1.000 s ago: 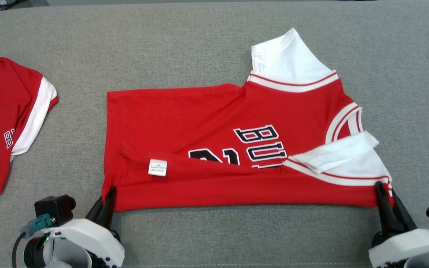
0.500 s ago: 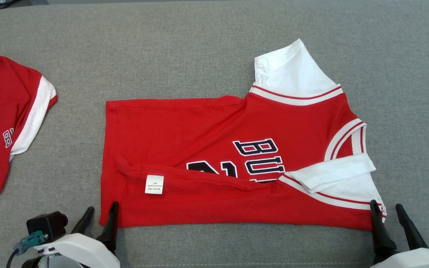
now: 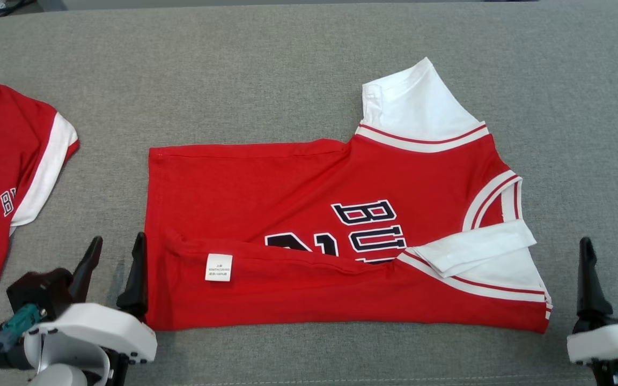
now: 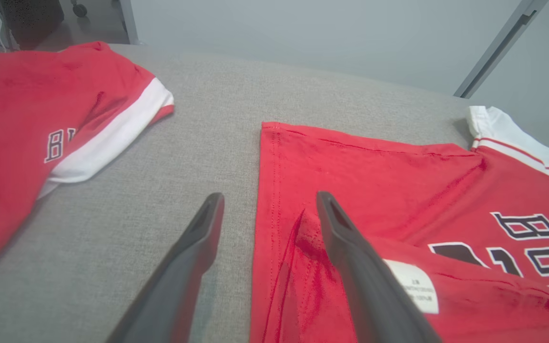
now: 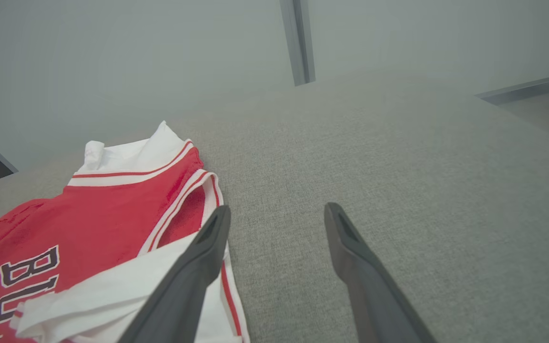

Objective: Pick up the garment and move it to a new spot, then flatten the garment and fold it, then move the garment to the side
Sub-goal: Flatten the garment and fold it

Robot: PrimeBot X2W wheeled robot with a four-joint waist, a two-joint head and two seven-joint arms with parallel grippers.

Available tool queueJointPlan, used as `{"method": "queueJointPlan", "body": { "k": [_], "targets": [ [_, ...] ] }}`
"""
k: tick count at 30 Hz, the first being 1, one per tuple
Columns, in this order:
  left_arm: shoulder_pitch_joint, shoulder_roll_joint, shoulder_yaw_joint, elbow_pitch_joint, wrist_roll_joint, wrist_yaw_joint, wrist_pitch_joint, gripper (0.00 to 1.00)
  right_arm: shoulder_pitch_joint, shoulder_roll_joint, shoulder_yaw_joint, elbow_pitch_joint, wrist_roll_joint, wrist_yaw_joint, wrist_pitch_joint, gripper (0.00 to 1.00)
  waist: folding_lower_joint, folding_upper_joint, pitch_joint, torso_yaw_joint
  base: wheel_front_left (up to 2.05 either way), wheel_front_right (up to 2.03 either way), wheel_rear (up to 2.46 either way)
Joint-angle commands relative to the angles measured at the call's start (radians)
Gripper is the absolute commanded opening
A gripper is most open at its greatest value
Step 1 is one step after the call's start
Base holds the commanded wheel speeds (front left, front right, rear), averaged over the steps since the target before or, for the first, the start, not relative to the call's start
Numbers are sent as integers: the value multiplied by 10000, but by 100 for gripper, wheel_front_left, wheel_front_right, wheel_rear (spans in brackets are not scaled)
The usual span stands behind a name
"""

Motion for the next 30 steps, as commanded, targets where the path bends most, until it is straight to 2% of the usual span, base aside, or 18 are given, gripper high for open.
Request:
{"method": "queueJointPlan", "body": {
  "k": [1,6,13,15,24,30],
  "targets": [
    [-740,410,387,-337,244,130,61,100,-640,-337,206,-151,-49,-2,-62,100,0,0,102,-127,0,0,0],
    [-1673,541,376,-390,345,28,409,100,-1994,-780,535,172,14,-2,283,100,0,0,332,-311,0,0,0],
    [-3288,677,277,147,-22,-468,1561,100,-5163,-1818,1995,1263,603,-2,1311,100,0,0,1032,-604,0,0,0],
    [-3794,728,239,463,-139,-632,1938,100,-6408,-2236,2817,1911,839,-2,1703,100,0,0,1398,-564,0,0,0],
    [-5094,689,97,1155,-555,-1266,2779,100,-9482,-3216,5245,3164,1988,-2,3054,100,0,0,2598,-78,0,0,0],
    [-5687,639,-4,1347,-649,-1526,3050,100,-10811,-3395,6630,3826,2839,-2,3643,100,0,0,3121,164,0,0,0]
  ]
}}
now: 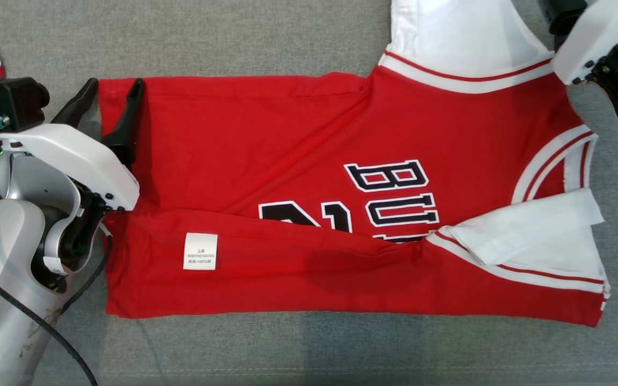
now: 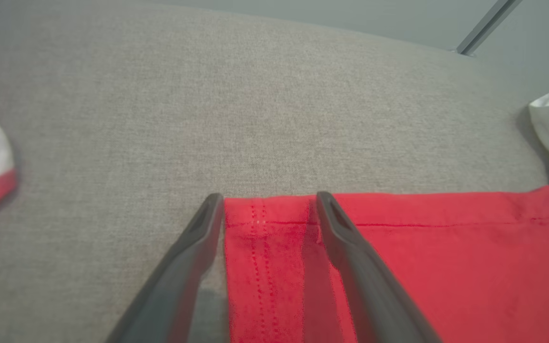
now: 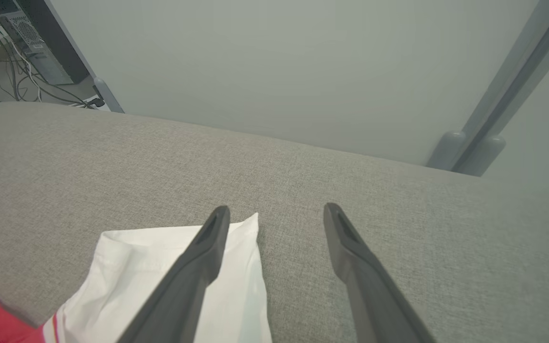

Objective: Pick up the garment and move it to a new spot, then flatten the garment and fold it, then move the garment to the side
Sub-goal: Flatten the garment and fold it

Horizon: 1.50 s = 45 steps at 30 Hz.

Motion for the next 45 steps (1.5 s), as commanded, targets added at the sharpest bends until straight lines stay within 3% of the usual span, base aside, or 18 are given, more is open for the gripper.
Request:
{"method": "queueJointPlan", "body": {
  "k": [1,18,19,20,21,22,32,45],
  "targets": [
    [-384,406,320,-134,-33,-114,89,100,-164,-95,458,62,337,-2,168,100,0,0,249,179,0,0,0],
    [-851,16,66,335,-370,-524,323,98,-1571,-44,2708,1988,1734,-2,-363,100,0,0,545,446,0,0,0],
    [-880,-31,46,384,-450,-578,394,67,-1634,-57,2827,2066,1798,-2,-385,69,0,0,547,463,0,0,0],
    [-937,-48,47,417,-451,-594,380,44,-1695,-66,2942,2150,1869,-2,-381,45,0,0,553,472,0,0,0],
    [-991,-45,37,458,-399,-585,343,6,-1763,-77,3064,2219,1914,-2,-403,15,0,0,556,477,0,0,0],
    [-1022,-97,44,492,-449,-610,336,0,-1814,-81,3146,2286,2003,-2,-441,0,0,0,559,487,0,0,0],
    [-1197,-212,74,597,-381,-740,-92,0,-1919,-416,3536,2351,2980,-2,-1387,0,0,0,376,401,0,0,0],
    [-978,110,515,-272,-319,-537,-678,0,-1336,-1634,3952,853,4236,-2,-2323,0,0,0,-231,210,0,0,0]
  ]
}}
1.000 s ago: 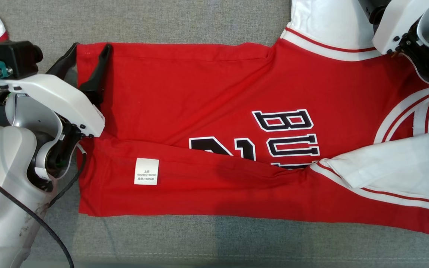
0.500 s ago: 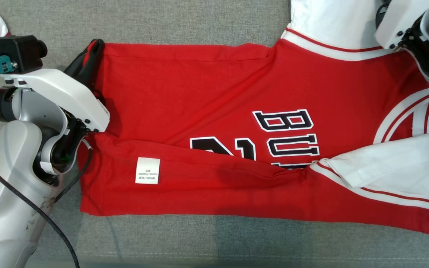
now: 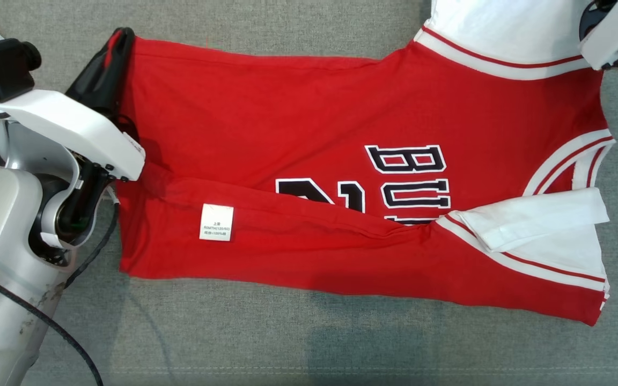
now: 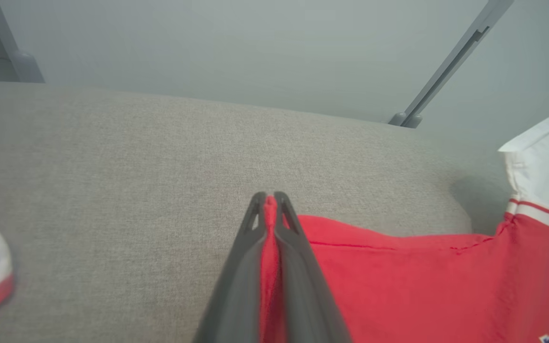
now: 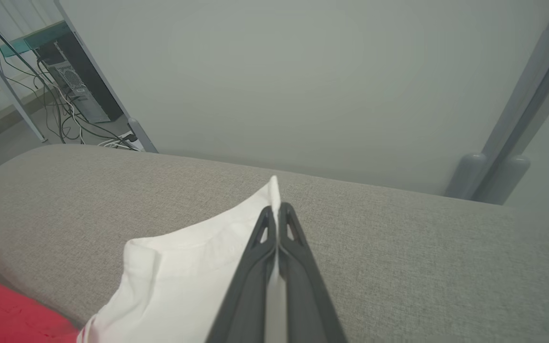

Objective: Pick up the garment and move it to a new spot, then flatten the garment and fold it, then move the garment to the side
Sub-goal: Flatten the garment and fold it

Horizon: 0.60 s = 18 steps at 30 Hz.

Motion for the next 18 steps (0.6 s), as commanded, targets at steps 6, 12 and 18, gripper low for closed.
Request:
{"method": "queueJointPlan", "body": {
  "k": [6,12,18],
  "targets": [
    [297,649,579,-693,-92,176,-36,0,862,-815,254,-1193,443,-2,-436,0,0,0,-266,-95,0,0,0],
    [841,718,673,-1159,-366,156,-37,0,1603,-1527,309,-2243,718,-2,-914,0,0,0,-436,-142,0,0,0],
    [1784,948,980,-1891,-741,274,-117,0,3459,-2500,29,-4106,1080,-2,-1751,0,0,0,-693,-222,0,0,0]
  ]
}}
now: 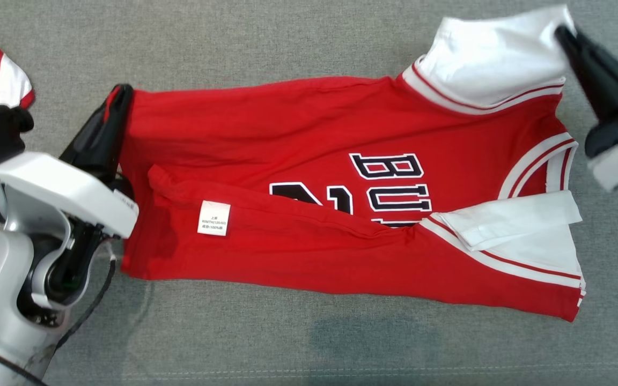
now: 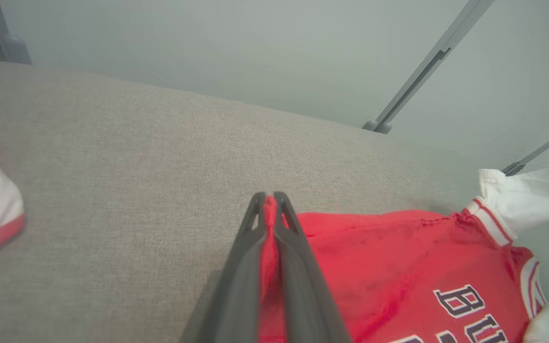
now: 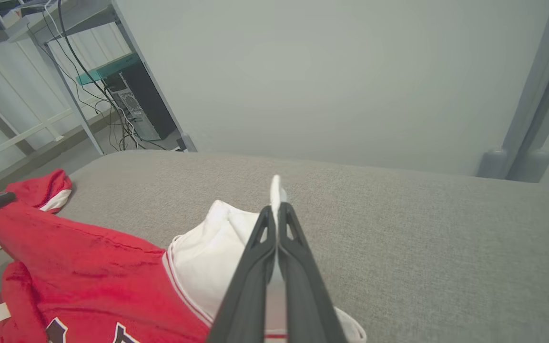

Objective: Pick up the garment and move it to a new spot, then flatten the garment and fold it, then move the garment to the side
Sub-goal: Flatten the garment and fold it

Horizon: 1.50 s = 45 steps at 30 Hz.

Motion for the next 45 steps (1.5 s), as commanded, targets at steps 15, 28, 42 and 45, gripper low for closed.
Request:
{"method": "queueJointPlan", "body": {
  "k": [15,28,42,45],
  "targets": [
    [1917,434,1067,-484,-878,347,-480,0,5939,403,-2509,-2665,-223,-2,-405,0,0,0,-427,-490,0,0,0],
    [2488,241,1074,247,-797,392,-1007,100,7518,1334,-3413,-2572,-731,-2,-407,100,0,0,-872,-646,0,0,0],
    [3190,595,308,-1058,2702,2363,-3143,100,8749,3322,-7368,-2078,-3647,-2,-407,100,0,0,-2091,-566,0,0,0],
    [3320,510,-32,-1503,3322,2655,-3328,100,8692,3963,-8115,-1954,-4920,-2,-407,100,0,0,-2412,-509,0,0,0]
  ]
}}
